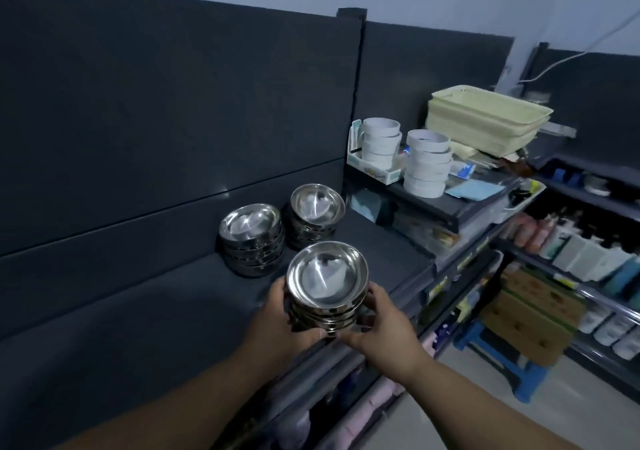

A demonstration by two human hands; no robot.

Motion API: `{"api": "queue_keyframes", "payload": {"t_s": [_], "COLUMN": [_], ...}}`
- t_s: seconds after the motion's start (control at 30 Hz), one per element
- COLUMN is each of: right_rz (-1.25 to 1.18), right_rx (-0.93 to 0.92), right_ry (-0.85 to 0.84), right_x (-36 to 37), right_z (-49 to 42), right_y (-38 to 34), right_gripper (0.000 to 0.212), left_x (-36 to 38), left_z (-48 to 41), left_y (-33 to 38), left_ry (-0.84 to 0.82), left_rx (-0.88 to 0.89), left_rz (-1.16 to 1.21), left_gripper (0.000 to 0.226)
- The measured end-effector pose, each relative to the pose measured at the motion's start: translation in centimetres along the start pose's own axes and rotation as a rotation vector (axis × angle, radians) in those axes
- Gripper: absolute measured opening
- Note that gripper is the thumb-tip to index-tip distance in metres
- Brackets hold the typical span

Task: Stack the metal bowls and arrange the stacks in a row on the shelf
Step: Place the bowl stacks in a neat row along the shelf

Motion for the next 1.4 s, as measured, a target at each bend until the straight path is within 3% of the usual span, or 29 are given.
{"api": "queue_keyframes", "payload": {"t_s": [0.13,0.27,0.47,0.63,0.83,1.03,1.2,1.4], "right_rz": [0.052,0.156,0.101,0.146,0.437,0.707,0.731,0.755], "right_rx": [-0.067,-0.146,-0.233,-0.246,-0.157,-0.252,-0.429,-0.69], "right_ry": [-0.129,-0.224,-0.297,-0.299,-0.266,-0.335,-0.55,-0.793], "right_x": [-0.9,-2.1,-2.5,-2.5,-2.6,1.8,9.8,21.1], "right_z": [-5.7,-9.8,-12.9,-12.5,-9.7,-2.0,9.2,24.4], "right_y": [0.1,-0.2,0.0,0.6,0.9,-1.3,-4.5,-8.4], "right_gripper": [0.082,0.081,0.085,0.085,0.06,0.053,0.061,0.066], "left_x": [0.8,2.1,3.9,4.4,3.8,-0.5,-6.4,-12.5], "left_z": [-2.2,-3.9,-5.4,-4.8,-0.6,10.4,24.7,45.3], "left_y": [0.1,0.5,1.0,1.2,1.5,1.0,0.6,0.2], "left_ry": [0.135,0.291,0.43,0.453,0.374,0.351,0.408,0.523], "left_rx": [-0.029,-0.051,-0.11,-0.138,-0.272,-0.38,-0.538,-0.834], "left_rz": [-0.089,-0.169,-0.24,-0.297,-0.447,-0.616,-0.908,-1.009], "left_gripper": [0.093,0.088,0.091,0.085,0.082,0.074,0.076,0.078]}}
Point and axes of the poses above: each hand's wrist, its own z-axis away from the middle knuckle, its own x-axis out of the palm, y = z × x, the point moved 1 cm from there along -z, towards the middle knuckle, and after that the axes turned 5 degrees about x, right-handed, at the moved point
